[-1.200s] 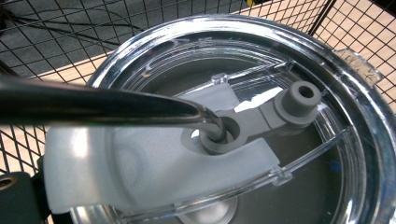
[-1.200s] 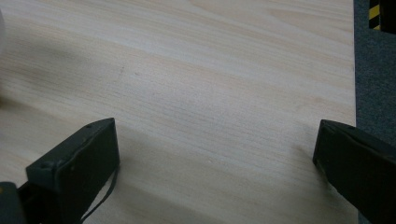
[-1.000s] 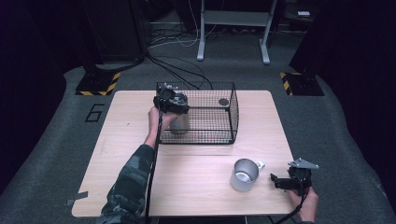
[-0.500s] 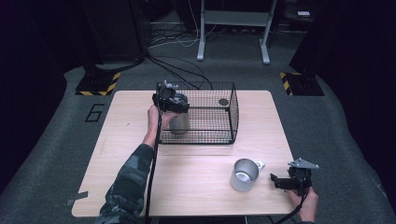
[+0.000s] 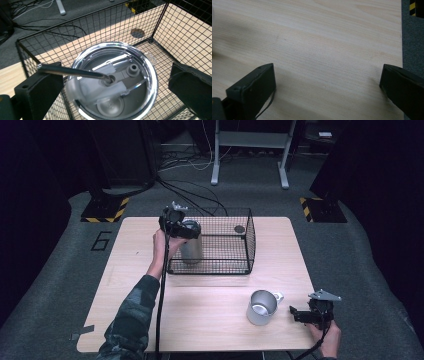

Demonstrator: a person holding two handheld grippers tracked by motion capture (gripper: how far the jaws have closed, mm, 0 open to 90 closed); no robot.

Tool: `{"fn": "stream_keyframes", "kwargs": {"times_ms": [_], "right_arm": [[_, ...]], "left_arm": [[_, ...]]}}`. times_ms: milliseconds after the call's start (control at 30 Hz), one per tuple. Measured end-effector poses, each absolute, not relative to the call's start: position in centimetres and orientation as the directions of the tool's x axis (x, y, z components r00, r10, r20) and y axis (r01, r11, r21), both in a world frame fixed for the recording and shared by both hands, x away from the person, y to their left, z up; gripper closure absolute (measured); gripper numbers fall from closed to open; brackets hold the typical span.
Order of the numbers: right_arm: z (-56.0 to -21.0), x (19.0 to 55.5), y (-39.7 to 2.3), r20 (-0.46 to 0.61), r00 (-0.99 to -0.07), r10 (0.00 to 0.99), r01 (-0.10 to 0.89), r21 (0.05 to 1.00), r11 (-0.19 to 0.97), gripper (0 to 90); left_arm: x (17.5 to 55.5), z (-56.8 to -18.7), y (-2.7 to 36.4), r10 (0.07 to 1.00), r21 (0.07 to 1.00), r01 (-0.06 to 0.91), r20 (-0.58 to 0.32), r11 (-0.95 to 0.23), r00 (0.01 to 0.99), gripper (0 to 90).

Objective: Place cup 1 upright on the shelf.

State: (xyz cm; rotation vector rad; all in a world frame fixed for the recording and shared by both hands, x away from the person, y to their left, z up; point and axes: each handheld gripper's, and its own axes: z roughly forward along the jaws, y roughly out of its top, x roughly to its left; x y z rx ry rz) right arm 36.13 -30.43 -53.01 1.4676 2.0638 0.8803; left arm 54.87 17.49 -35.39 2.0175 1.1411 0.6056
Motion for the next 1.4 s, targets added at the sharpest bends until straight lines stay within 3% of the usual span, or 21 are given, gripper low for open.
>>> {"fn": "stream_keyframes", "kwargs": {"times_ms": [900, 1400], "right_arm": [[-53.0, 36.1, -30.4, 0.0, -0.327, 0.945, 0.654, 0.722, 0.226, 0.0], [-53.0, 36.1, -30.4, 0.0, -0.328, 0.945, 0.653, 0.722, 0.226, 0.0]], "left_arm": [[47.3, -34.2, 19.6, 0.83, 0.811, 0.443, 0.092, -0.383, 0.55, 0.0], [42.8, -38.3, 21.6, 0.819, 0.809, 0.451, 0.064, -0.377, 0.57, 0.0]]}}
